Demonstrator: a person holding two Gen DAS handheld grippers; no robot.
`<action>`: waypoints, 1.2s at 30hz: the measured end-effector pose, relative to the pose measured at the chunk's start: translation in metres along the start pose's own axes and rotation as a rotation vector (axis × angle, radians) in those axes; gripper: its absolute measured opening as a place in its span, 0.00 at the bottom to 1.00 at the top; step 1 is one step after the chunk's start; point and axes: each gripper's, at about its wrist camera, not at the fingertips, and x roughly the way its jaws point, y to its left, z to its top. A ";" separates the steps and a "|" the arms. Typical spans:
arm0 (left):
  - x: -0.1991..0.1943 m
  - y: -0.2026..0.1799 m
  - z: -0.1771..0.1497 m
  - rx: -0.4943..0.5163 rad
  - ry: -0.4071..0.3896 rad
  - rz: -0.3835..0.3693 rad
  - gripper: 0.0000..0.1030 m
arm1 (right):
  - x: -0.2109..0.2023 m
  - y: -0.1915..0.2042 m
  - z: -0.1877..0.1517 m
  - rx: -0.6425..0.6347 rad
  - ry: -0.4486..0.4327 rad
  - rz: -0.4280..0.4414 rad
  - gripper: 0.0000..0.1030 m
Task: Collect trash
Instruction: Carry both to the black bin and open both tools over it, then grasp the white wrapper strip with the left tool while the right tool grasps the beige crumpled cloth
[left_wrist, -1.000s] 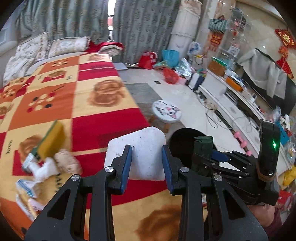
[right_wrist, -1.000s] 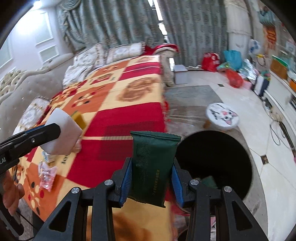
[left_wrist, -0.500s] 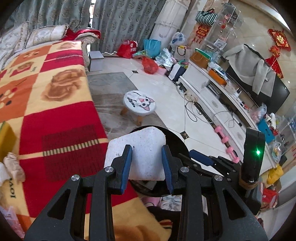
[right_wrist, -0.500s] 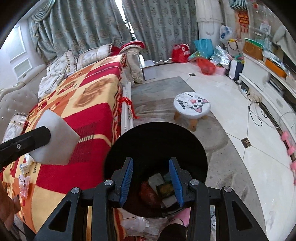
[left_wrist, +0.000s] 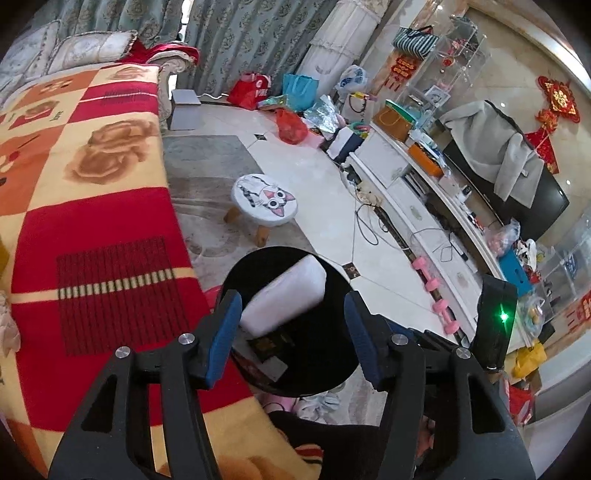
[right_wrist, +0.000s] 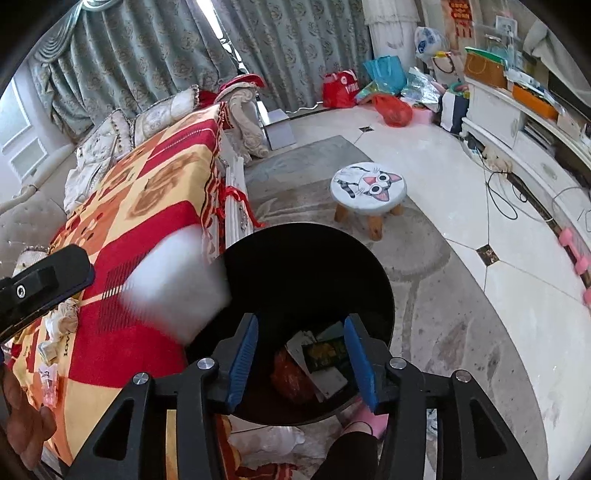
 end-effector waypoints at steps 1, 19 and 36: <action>-0.002 0.003 -0.001 -0.001 -0.001 0.014 0.55 | 0.000 0.001 0.000 -0.001 0.001 0.000 0.47; -0.057 0.059 -0.030 0.003 -0.059 0.292 0.55 | 0.001 0.084 -0.012 -0.142 0.007 0.066 0.58; -0.138 0.132 -0.068 -0.087 -0.116 0.440 0.55 | 0.000 0.194 -0.035 -0.312 0.022 0.181 0.65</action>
